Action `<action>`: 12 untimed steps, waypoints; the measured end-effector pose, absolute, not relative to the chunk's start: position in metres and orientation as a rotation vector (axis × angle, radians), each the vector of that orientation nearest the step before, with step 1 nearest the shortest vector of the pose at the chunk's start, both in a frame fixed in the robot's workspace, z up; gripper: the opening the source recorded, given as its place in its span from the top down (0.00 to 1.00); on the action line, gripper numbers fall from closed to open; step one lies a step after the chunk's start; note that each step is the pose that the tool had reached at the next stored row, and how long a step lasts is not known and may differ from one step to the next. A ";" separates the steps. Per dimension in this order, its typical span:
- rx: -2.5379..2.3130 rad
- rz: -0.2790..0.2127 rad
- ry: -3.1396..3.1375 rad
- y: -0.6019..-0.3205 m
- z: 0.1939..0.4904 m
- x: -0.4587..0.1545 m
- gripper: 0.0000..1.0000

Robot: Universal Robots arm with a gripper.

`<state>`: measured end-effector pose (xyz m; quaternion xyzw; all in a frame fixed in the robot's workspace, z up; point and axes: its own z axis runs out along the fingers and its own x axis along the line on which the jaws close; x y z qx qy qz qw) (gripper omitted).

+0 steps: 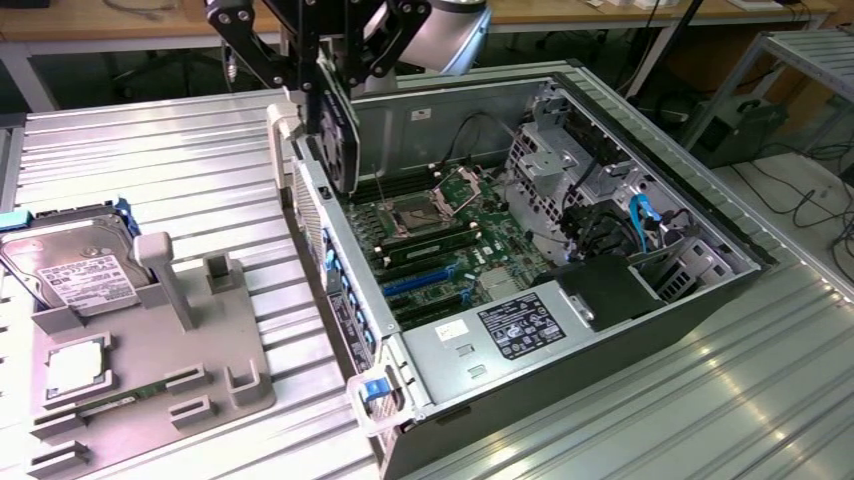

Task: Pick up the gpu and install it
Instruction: 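Pick up the gpu and move the gpu toward the slot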

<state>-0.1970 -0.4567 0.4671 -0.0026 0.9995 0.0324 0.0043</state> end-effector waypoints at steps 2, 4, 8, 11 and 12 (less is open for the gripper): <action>-0.008 0.101 3.131 -0.457 0.467 -0.196 0.73; -0.008 0.101 3.131 -0.457 0.467 -0.195 0.73; -0.008 0.101 3.131 -0.457 0.466 -0.194 0.73; -0.008 0.101 3.131 -0.457 0.466 -0.192 0.73; -0.008 0.101 3.130 -0.457 0.466 -0.192 0.73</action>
